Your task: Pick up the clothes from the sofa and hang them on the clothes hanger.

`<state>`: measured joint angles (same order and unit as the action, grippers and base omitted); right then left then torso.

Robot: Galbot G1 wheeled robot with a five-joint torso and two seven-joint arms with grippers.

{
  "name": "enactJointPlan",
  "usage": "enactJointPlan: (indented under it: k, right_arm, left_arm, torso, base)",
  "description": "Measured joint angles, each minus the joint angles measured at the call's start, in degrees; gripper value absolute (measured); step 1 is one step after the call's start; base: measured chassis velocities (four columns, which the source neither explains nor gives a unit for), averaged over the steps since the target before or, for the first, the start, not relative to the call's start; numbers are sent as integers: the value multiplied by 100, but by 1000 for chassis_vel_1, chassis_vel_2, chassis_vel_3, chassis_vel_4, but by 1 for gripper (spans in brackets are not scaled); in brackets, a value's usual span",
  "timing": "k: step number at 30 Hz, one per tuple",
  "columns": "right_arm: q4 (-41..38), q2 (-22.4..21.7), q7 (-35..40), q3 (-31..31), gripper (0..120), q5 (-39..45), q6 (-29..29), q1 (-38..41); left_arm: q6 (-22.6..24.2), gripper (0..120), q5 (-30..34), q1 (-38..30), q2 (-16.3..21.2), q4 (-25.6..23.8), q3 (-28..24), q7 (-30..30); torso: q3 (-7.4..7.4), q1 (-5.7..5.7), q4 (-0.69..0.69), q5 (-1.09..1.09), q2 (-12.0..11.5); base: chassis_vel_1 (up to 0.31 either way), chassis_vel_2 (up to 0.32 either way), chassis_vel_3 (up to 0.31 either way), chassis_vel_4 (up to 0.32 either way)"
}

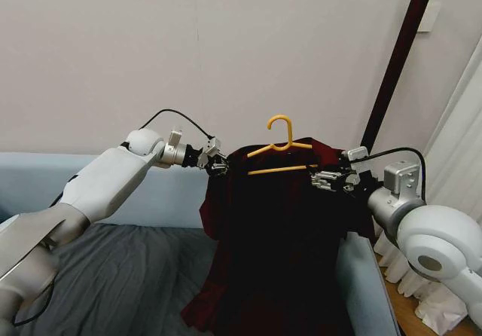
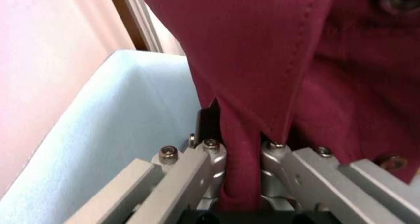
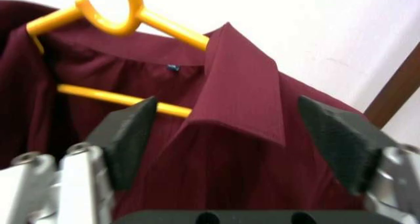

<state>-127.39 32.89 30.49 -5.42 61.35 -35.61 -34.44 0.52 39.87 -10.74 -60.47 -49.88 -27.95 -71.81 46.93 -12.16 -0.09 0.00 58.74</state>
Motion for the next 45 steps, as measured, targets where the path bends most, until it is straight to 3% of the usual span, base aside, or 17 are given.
enactJointPlan:
  k: [6,10,11,17,21,30,39,45]
  right_arm:
    - [1,-11,-77,10,61,-115,-165,0]
    - [113,-21,-216,33,41,-215,-160,22]
    - [113,-21,-216,33,41,-215,-160,22]
    - [181,-20,-393,46,19,-180,13,30]
    - [252,17,-758,74,1,45,421,35]
    - [380,102,-1530,158,0,444,1164,124]
    - [399,123,-1651,206,0,513,1212,5]
    - [152,42,-1668,275,20,501,1169,-187]
  left_arm:
    - [-27,1,-46,-27,-105,112,0,-10]
    - [-40,1,-59,-31,-137,140,17,-17]
    - [-40,1,-59,-31,-137,140,17,-17]
    - [-49,1,-68,-12,-133,150,23,-20]
    - [-51,1,-70,-16,-149,156,17,-20]
    - [-51,1,-78,-74,-295,228,-16,-8]
    - [-87,1,-108,-147,-473,430,-1,-10]
    - [-161,1,-182,-179,-575,623,56,-30]
  torso:
    - [0,0,0,-1,0]
    - [0,0,1,0,0]
    - [0,0,1,0,0]
    - [0,0,1,-1,0]
    - [0,0,1,-1,0]
    - [0,0,1,0,0]
    - [0,0,1,0,0]
    - [0,0,0,0,0]
  base:
    - [0,0,0,0]
    - [0,0,0,0]
    - [0,0,0,0]
    - [0,0,0,0]
    - [0,0,0,0]
    - [0,0,0,0]
    - [0,0,0,0]
    - [0,0,0,0]
